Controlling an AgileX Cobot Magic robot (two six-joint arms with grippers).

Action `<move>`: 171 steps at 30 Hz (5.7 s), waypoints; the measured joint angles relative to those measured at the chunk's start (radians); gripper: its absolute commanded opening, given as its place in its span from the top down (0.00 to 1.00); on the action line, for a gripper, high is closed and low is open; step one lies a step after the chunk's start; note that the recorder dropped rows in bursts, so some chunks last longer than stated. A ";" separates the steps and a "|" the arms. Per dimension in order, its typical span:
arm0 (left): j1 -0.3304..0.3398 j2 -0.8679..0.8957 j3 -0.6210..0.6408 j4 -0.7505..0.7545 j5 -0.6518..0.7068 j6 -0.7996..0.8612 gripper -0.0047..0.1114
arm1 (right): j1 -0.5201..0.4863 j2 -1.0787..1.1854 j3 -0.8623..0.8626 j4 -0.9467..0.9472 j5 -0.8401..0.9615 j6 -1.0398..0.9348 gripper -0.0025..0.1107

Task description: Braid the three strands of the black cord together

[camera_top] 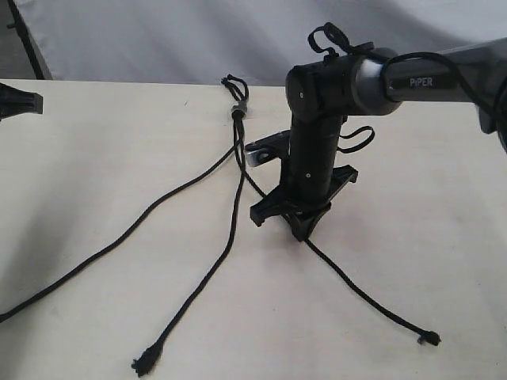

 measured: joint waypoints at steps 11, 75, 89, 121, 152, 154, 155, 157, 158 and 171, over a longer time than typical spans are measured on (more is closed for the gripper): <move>0.000 0.000 0.000 -0.004 0.000 0.000 0.95 | 0.009 0.000 0.010 -0.034 -0.033 0.049 0.77; -0.500 0.255 -0.144 -0.015 0.167 0.160 0.96 | -0.311 -0.816 0.576 -0.125 -0.769 0.155 0.98; -0.300 0.485 -0.139 -0.041 0.136 0.162 0.96 | -0.311 -0.816 0.576 -0.125 -0.769 0.157 0.98; -0.590 0.229 -0.186 -0.231 0.385 0.367 0.96 | -0.311 -0.816 0.576 -0.125 -0.800 0.157 0.98; -0.387 0.321 -0.017 -0.224 0.144 0.290 0.43 | -0.311 -0.816 0.576 -0.075 -0.768 0.157 0.98; -0.387 0.316 -0.026 -0.224 0.155 0.290 0.45 | -0.311 -0.816 0.576 -0.049 -0.737 0.157 0.98; -0.387 0.311 -0.037 -0.224 0.159 0.290 0.46 | -0.308 -0.816 0.576 -0.040 -0.726 0.157 0.98; -0.387 0.286 -0.061 -0.224 0.181 0.295 0.53 | -0.287 -0.816 0.576 -0.034 -0.714 0.155 0.98; -0.387 0.273 -0.071 -0.222 0.192 0.301 0.59 | -0.271 -0.816 0.576 -0.030 -0.706 0.153 0.98; -0.387 0.004 -0.099 0.032 0.218 0.150 0.96 | 0.170 -0.626 0.550 -0.019 -0.659 0.163 0.98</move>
